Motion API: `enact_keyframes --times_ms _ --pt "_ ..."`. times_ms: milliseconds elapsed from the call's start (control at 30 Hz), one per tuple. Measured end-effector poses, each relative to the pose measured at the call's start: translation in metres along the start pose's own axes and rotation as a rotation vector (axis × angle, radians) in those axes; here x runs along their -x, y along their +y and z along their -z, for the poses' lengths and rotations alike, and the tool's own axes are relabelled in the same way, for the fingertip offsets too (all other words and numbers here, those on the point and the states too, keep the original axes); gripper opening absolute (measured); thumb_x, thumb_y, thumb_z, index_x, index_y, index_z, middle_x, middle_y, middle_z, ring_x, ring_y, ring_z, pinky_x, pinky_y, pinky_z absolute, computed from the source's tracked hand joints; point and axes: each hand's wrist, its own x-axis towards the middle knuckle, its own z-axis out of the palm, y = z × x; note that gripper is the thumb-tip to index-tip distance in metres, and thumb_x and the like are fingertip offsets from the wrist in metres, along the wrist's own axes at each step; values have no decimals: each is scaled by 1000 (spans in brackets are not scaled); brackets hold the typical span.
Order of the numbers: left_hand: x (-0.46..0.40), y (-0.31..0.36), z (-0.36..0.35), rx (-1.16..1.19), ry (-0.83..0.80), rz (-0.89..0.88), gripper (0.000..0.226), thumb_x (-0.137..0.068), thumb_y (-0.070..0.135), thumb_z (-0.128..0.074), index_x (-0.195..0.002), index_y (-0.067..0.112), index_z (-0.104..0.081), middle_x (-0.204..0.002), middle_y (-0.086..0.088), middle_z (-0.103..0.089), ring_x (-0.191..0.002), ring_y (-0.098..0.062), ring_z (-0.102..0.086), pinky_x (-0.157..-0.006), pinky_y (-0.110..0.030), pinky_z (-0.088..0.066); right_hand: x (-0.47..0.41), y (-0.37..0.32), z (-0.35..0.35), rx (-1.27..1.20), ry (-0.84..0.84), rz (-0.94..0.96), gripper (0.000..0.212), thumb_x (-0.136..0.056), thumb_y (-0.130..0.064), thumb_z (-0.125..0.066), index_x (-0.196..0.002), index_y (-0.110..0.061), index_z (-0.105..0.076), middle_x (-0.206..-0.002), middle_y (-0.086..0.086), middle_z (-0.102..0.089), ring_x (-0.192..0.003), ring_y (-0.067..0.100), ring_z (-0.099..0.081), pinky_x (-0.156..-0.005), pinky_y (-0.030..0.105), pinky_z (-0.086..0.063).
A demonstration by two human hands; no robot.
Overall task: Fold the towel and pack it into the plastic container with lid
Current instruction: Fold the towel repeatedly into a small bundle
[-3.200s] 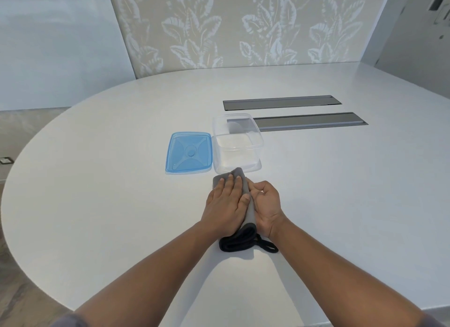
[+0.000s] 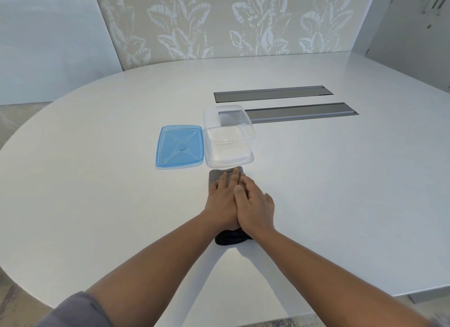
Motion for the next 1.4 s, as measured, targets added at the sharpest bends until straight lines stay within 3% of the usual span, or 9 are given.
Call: enact_keyframes --times_ms 167,367,567,700,867,967,1167,1300,1400 --pt "-17 -13 11 41 44 4 81 -98 58 -39 -165 25 -7 -173 7 -4 -143 -29 -22 -112 -46 -24 -3 9 -2 192 -59 53 83 -93 -68 -6 -163 -27 -24 -160 -8 -43 -149 9 -31 -126 47 -7" --pt "-20 -17 2 176 109 89 67 -97 62 -30 -159 40 -22 -170 16 -12 -150 -18 4 -112 -46 -6 -4 11 0 337 -160 85 99 -87 -79 5 -165 -21 -13 -170 -3 -25 -157 15 -12 -126 48 1" --pt "-13 -28 -4 547 256 257 47 -110 37 -36 -156 31 -42 -172 0 -16 -153 -31 -22 -124 -41 -18 -7 12 -2 435 -234 72 77 -100 -65 -1 -165 -24 -9 -173 -1 -14 -158 16 -5 -125 51 3" --pt "-6 -23 1 903 429 390 56 -106 22 -50 -159 16 -35 -167 -8 -31 -152 -25 -29 -125 -36 -21 -10 16 -3 465 -230 75 63 -106 -50 -11 -164 -25 -8 -173 -4 -14 -158 15 -5 -124 50 1" --pt "-1 -22 14 1240 375 594 38 -95 35 -66 -125 23 -46 -102 14 -61 -103 -17 -66 -71 -24 -49 -12 19 -5 450 -212 84 62 -106 -47 -15 -164 -26 -10 -172 -5 -17 -158 16 -7 -123 50 -1" --pt "-4 -29 25 1508 186 630 32 -90 34 -76 -108 12 -63 -98 -2 -75 -86 -18 -73 -61 -29 -57 -12 21 -5 407 -216 69 65 -104 -50 -15 -164 -26 -11 -172 -7 -18 -158 15 -7 -124 49 0" --pt "-1 -33 39 1791 100 458 31 -94 23 -73 -123 18 -62 -101 -3 -80 -88 -19 -78 -67 -31 -61 -24 8 3 173 -177 62 84 -91 -71 -22 -161 -25 -16 -150 -5 -51 -137 21 -46 -113 52 -33" --pt "-6 -35 54 1861 93 381 42 -94 30 -75 -132 19 -61 -116 -6 -77 -104 -25 -75 -75 -36 -62 -39 -8 15 -434 -204 -109 56 -92 -69 -48 -135 -34 -53 -121 -6 -72 -106 15 -70 -91 43 -59" --pt "-12 -39 68 1874 133 331 42 -95 31 -74 -133 18 -61 -117 -7 -77 -103 -24 -75 -77 -37 -62 -50 -21 21 -589 -207 -164 45 -91 -66 -54 -108 -27 -70 -99 -5 -79 -90 13 -76 -77 36 -62"
